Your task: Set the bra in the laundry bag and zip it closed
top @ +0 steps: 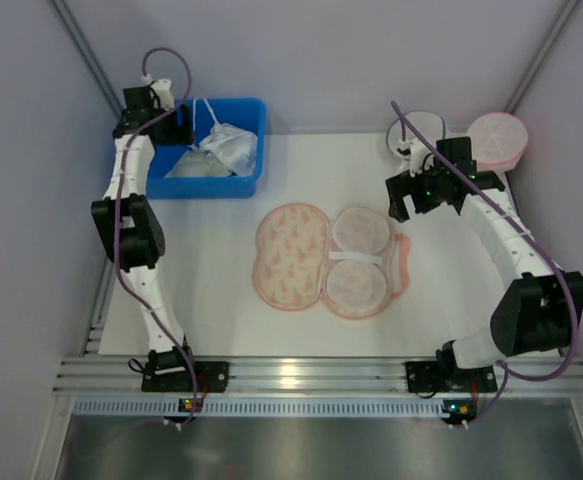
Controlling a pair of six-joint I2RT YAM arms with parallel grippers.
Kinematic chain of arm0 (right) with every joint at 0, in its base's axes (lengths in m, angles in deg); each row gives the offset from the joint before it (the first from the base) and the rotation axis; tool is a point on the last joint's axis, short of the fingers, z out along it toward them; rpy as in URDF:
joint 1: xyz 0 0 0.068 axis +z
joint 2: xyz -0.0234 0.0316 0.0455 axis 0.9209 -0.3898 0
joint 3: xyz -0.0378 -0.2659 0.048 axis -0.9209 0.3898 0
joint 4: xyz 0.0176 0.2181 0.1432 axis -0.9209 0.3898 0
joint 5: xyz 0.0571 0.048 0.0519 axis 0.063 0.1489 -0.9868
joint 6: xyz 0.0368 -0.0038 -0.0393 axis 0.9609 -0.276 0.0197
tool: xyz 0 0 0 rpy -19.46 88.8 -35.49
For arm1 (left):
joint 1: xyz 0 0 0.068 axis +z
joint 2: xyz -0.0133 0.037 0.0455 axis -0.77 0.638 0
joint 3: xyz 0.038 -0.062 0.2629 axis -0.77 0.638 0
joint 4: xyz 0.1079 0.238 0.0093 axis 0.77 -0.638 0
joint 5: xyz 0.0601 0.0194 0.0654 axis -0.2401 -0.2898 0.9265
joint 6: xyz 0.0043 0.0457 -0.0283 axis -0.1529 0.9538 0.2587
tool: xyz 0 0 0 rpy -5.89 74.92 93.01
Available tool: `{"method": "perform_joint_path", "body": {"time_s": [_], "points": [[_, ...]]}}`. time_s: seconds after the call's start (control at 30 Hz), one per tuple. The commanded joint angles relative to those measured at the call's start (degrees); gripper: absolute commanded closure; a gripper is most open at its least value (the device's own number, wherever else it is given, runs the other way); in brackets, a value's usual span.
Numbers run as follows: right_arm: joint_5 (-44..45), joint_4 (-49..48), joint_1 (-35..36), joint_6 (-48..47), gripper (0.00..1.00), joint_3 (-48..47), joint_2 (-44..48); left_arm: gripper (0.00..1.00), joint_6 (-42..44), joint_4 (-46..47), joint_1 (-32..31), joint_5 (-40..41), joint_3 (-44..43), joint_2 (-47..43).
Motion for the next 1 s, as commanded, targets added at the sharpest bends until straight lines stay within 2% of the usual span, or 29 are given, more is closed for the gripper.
{"method": "perform_joint_path", "body": {"time_s": [0.0, 0.17, 0.47, 0.6, 0.63, 0.7, 0.73, 0.8, 0.83, 0.87, 0.97], "points": [[-1.04, -0.24, -0.74, 0.16, 0.01, 0.33, 2.21, 0.17, 0.38, -0.17, 4.29, 1.93, 0.64, -2.03], [-1.22, 0.02, -0.74, 0.25, 0.01, -0.02, 1.76, 0.17, 2.59, -4.38, 4.64, 3.87, -2.43, 4.12], [-1.13, 0.28, -1.0, 0.16, 0.01, 0.5, 1.68, 0.17, 0.74, -4.39, 4.64, 3.34, -2.52, 10.45], [-0.95, 0.46, -1.26, 0.16, 0.01, 0.5, 1.76, 0.24, 0.48, -4.39, 4.64, 2.63, -2.35, 12.3], [-0.87, 0.55, -1.18, 0.08, 0.01, 0.5, 1.94, 0.35, 0.39, -4.39, 4.64, 2.55, -2.35, 12.57], [-0.87, 0.9, -1.27, 0.16, 0.01, 0.07, 2.11, 0.5, 0.13, -4.39, 4.64, 2.28, -2.61, 12.48], [-0.87, 0.99, -1.35, 0.16, 0.01, -0.28, 2.2, 0.65, -0.22, -4.3, 4.64, 1.93, -2.87, 11.61], [-0.87, 1.34, -1.44, 0.16, 0.01, -0.73, 2.47, 0.82, -0.4, -4.3, 4.64, 0.62, -3.22, 10.38], [-0.95, 1.43, -1.35, 0.25, 0.0, -0.9, 2.47, 0.96, -0.49, -4.3, 4.64, -0.34, -3.66, 9.59], [-0.95, 1.51, -1.35, 0.34, 0.01, -1.25, 2.73, 1.0, -0.84, -4.21, 4.64, -0.62, -4.62, 7.93], [-1.39, 1.95, -1.44, 0.34, 0.01, -1.78, 2.99, 1.0, -1.45, -3.95, 4.64, -1.93, -7.0, 4.07]]}}
